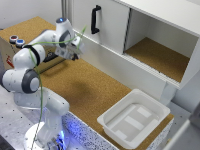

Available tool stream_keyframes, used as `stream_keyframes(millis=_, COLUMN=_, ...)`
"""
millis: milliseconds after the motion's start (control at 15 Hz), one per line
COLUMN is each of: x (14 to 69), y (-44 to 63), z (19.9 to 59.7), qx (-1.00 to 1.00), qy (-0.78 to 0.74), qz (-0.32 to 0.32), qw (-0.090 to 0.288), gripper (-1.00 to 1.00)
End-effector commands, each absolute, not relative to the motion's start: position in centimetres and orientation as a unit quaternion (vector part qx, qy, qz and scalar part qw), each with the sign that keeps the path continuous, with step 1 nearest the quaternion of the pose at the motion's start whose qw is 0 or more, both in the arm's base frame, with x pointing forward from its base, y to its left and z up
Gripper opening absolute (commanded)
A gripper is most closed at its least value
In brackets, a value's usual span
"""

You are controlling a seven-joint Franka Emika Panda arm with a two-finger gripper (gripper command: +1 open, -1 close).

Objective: Go towards the purple block and lift it

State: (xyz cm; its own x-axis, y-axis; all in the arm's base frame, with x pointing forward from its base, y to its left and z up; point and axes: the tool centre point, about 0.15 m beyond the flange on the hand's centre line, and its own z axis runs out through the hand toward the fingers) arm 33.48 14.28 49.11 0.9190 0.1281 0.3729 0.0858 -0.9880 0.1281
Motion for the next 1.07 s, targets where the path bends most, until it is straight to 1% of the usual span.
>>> stream_keyframes(millis=0, x=34.5, y=14.5, z=45.1, qx=0.987, qy=0.073, qz=0.144, qw=0.006, gripper=-1.00)
stream_keyframes(millis=133, x=35.0, y=14.5, z=41.2, qx=0.991, qy=0.072, qz=0.111, qw=-0.020, gripper=-1.00)
stream_keyframes(millis=200, x=35.1, y=14.6, z=39.1, qx=0.993, qy=0.071, qz=0.093, qw=-0.021, gripper=-1.00)
stream_keyframes(millis=267, x=35.3, y=14.5, z=37.0, qx=0.993, qy=0.074, qz=0.082, qw=-0.034, gripper=-1.00)
stream_keyframes(millis=333, x=35.4, y=14.5, z=34.9, qx=0.994, qy=0.075, qz=0.071, qw=-0.039, gripper=-1.00)
stream_keyframes(millis=400, x=35.4, y=14.5, z=32.5, qx=0.995, qy=0.073, qz=0.062, qw=-0.029, gripper=-1.00)
stream_keyframes(millis=533, x=35.4, y=14.2, z=28.8, qx=0.996, qy=0.056, qz=0.066, qw=-0.030, gripper=-1.00)
stream_keyframes(millis=667, x=35.4, y=14.4, z=25.3, qx=0.996, qy=0.050, qz=0.067, qw=-0.015, gripper=-1.00)
stream_keyframes(millis=733, x=35.3, y=14.3, z=24.5, qx=0.996, qy=0.050, qz=0.074, qw=-0.022, gripper=-1.00)
stream_keyframes(millis=800, x=35.3, y=14.4, z=22.8, qx=0.996, qy=0.057, qz=0.069, qw=-0.029, gripper=-1.00)
stream_keyframes(millis=933, x=35.2, y=15.0, z=20.9, qx=0.995, qy=0.070, qz=0.069, qw=-0.015, gripper=-1.00)
stream_keyframes(millis=1000, x=35.3, y=15.1, z=19.9, qx=0.995, qy=0.074, qz=0.066, qw=-0.021, gripper=-1.00)
